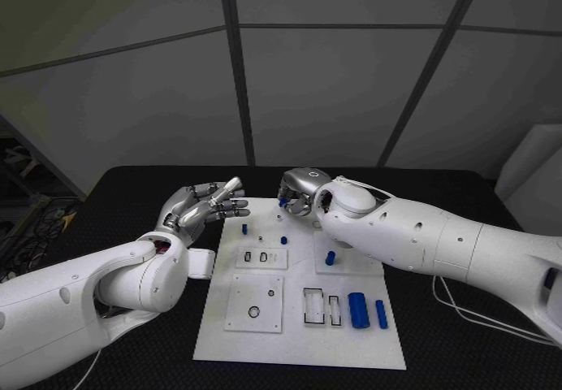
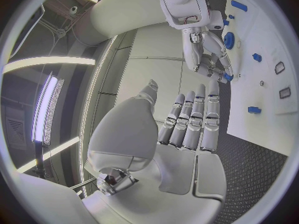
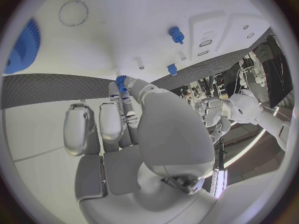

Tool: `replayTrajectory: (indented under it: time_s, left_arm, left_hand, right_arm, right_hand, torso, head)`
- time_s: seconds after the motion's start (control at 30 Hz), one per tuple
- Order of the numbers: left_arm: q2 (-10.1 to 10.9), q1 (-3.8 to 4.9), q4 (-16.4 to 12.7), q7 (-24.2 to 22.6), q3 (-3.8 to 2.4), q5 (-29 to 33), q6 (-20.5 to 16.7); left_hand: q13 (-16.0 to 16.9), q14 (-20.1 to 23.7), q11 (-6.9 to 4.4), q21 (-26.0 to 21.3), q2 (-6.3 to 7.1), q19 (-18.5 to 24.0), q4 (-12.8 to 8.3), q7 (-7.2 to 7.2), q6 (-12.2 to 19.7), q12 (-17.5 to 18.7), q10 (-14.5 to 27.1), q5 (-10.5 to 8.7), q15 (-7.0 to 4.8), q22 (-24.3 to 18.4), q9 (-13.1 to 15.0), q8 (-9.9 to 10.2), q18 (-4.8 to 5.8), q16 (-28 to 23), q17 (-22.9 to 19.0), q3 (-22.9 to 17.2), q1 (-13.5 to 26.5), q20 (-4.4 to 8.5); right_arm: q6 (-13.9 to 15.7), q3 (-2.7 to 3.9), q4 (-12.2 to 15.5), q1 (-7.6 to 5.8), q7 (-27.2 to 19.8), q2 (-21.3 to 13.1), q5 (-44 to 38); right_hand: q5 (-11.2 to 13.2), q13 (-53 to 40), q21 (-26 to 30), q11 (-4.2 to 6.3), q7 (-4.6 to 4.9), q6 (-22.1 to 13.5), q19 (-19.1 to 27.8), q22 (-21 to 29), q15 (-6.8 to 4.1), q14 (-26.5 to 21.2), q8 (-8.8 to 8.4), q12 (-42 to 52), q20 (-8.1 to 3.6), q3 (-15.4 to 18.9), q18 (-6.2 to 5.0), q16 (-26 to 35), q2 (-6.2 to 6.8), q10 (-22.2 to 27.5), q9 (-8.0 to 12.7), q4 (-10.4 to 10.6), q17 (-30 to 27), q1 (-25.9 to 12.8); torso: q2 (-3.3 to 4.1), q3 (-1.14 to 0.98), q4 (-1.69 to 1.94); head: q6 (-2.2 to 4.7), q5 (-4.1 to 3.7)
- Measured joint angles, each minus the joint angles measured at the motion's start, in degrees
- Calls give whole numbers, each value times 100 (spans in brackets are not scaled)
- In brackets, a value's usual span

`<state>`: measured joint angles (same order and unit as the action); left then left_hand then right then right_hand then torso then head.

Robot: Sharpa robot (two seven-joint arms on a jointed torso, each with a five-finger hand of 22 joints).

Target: Assemble the parts on the task board

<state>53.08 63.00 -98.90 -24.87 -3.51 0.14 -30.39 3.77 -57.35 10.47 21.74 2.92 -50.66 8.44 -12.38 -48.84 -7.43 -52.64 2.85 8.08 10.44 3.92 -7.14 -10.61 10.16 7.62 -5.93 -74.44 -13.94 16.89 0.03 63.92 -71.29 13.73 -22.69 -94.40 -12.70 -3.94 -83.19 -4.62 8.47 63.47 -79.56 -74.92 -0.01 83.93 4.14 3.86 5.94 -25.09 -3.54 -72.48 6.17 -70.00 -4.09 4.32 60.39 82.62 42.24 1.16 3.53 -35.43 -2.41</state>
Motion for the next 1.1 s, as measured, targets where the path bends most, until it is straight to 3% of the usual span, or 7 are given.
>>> replayTrajectory:
  time_s: [0.63,1.1]
  left_arm:
    - [-10,0,8,6,-1,0,5]
    - [-8,2,6,21,-1,-1,29]
  left_hand:
    - [0,0,0,0,0,42,0,0,0,0,0,0,0,0,-5,0,0,0,-1,0,0,1]
    - [0,21,20,-26,0,41,-16,0,0,21,-20,0,21,-5,-4,24,0,-39,3,16,0,1]
  right_arm:
    - [-122,-6,-143,-3,108,100,-156]
    - [-171,-20,-333,10,139,248,-199]
  right_hand:
    - [10,0,0,-21,0,-18,21,28,0,0,-18,0,21,-29,-1,0,24,21,14,-24,-33,-24]
    - [10,11,84,-98,83,-202,177,248,43,1,-44,-20,69,-106,-2,50,106,228,27,-38,-206,-105]
  torso:
    - [4,3,-2]
    - [7,3,-2]
  head:
    - [-22,1]
    - [-22,18]
